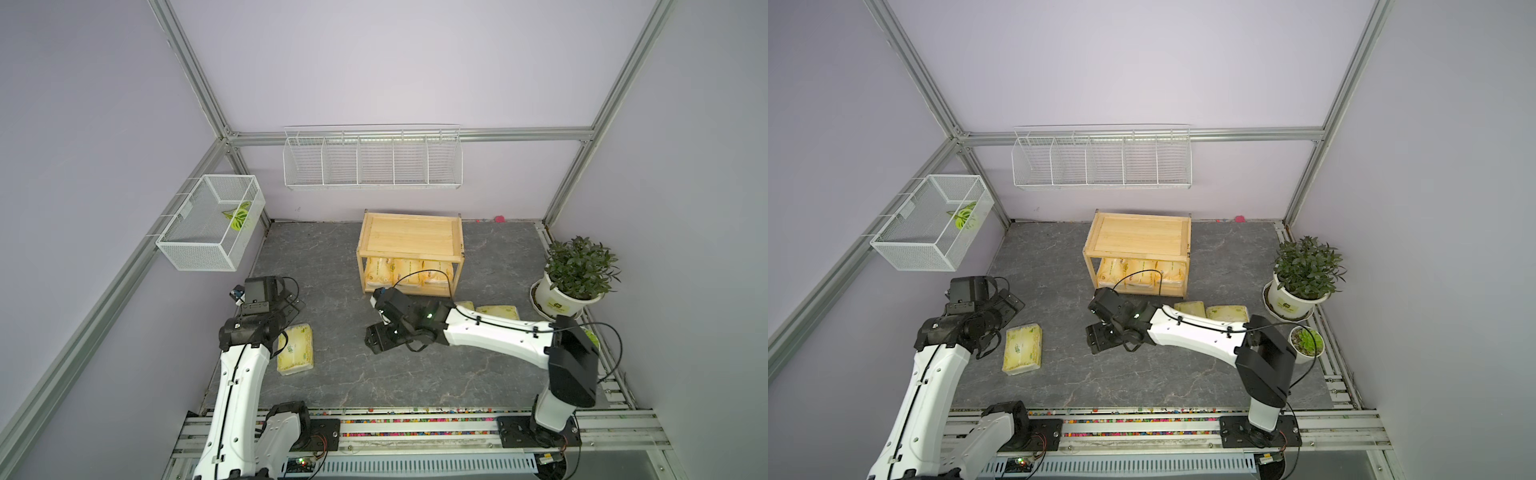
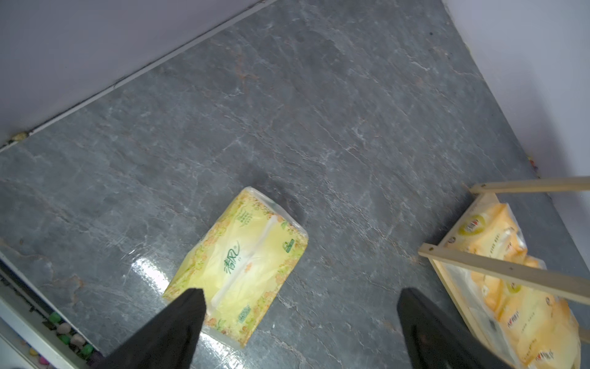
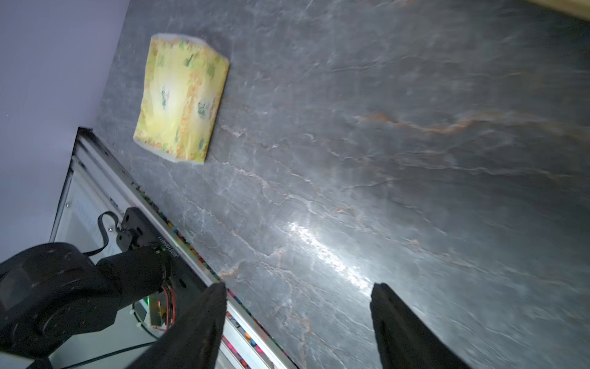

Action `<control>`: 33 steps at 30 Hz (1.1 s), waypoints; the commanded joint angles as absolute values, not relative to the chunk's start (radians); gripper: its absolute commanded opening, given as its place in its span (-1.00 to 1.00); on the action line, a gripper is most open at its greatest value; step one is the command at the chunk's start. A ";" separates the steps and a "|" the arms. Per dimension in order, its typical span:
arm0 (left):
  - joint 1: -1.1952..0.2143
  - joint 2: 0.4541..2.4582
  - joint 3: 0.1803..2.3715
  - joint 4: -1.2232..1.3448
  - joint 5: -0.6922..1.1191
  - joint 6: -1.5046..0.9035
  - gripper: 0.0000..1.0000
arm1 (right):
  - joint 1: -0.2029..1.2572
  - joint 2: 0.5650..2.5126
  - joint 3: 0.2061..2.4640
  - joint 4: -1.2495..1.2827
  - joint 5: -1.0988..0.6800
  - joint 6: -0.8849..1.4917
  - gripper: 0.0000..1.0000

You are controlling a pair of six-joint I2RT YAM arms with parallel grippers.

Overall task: Place the tissue boxes on the shelf by color
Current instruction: Pick up the box of tissues from the center of the board.

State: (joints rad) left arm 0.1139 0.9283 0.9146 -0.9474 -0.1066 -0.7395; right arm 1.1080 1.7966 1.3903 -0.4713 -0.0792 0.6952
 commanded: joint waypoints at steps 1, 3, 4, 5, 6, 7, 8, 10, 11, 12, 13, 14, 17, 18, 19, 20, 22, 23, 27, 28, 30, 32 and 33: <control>0.192 0.943 0.872 -0.922 -0.062 -0.726 1.00 | 1.125 1.823 1.437 -0.397 -0.128 0.696 0.54; 0.218 0.954 0.845 -0.904 -0.074 -0.713 1.00 | 1.127 1.828 1.429 -0.376 -0.135 0.700 0.58; 0.236 0.963 0.828 -0.889 -0.060 -0.706 1.00 | 1.127 1.824 1.422 -0.367 -0.135 0.700 0.60; 0.249 0.973 0.813 -0.874 -0.046 -0.702 1.00 | 1.127 1.822 1.418 -0.368 -0.129 0.696 0.63; 0.262 0.985 0.797 -0.856 -0.038 -0.703 1.00 | 1.126 1.817 1.412 -0.367 -0.124 0.691 0.64; 0.273 0.996 0.779 -0.831 -0.022 -0.705 1.00 | 1.123 1.810 1.406 -0.368 -0.123 0.688 0.64; 0.282 1.007 0.763 -0.811 0.000 -0.709 1.00 | 1.119 1.806 1.402 -0.371 -0.124 0.687 0.64; 0.294 1.031 0.738 -0.779 0.027 -0.725 1.00 | 1.107 1.788 1.384 -0.367 -0.128 0.689 0.65; 0.296 1.039 0.727 -0.767 0.030 -0.733 1.00 | 1.102 1.780 1.375 -0.364 -0.130 0.689 0.65; 0.300 1.044 0.710 -0.749 0.041 -0.737 1.00 | 1.098 1.770 1.366 -0.364 -0.133 0.690 0.65; 0.303 1.047 0.697 -0.732 0.048 -0.741 1.00 | 1.093 1.763 1.358 -0.363 -0.134 0.689 0.65; 0.307 1.052 0.685 -0.719 0.056 -0.749 1.00 | 1.090 1.753 1.349 -0.362 -0.136 0.689 0.65; 0.311 1.047 0.638 -0.657 0.089 -0.760 1.00 | 1.078 1.736 1.328 -0.360 -0.146 0.691 0.65; 0.311 1.041 0.619 -0.632 0.107 -0.763 1.00 | 1.074 1.729 1.320 -0.359 -0.151 0.692 0.65; 0.311 1.038 0.604 -0.611 0.126 -0.767 1.00 | 1.070 1.725 1.312 -0.357 -0.155 0.693 0.65; 0.311 1.038 0.588 -0.589 0.148 -0.772 1.00 | 1.064 1.717 1.302 -0.351 -0.159 0.698 0.65; 0.311 1.042 0.565 -0.561 0.177 -0.781 1.00 | 1.050 1.705 1.279 -0.337 -0.174 0.708 0.65; 0.311 1.046 0.552 -0.538 0.206 -0.779 1.00 | 1.043 1.698 1.269 -0.330 -0.178 0.712 0.65; 0.311 1.078 0.547 -0.508 0.317 -0.768 1.00 | 1.022 1.680 1.256 -0.339 -0.179 0.708 0.65; 0.311 1.079 0.545 -0.499 0.334 -0.774 1.00 | 1.020 1.677 1.256 -0.345 -0.177 0.706 0.65; 0.305 1.066 0.525 -0.461 0.386 -0.784 1.00 | 1.016 1.675 1.255 -0.350 -0.173 0.703 0.65; 0.290 1.039 0.511 -0.446 0.399 -0.794 1.00 | 1.011 1.675 1.254 -0.357 -0.168 0.696 0.65; 0.278 1.022 0.501 -0.429 0.407 -0.791 1.00 | 1.010 1.677 1.252 -0.357 -0.166 0.695 0.65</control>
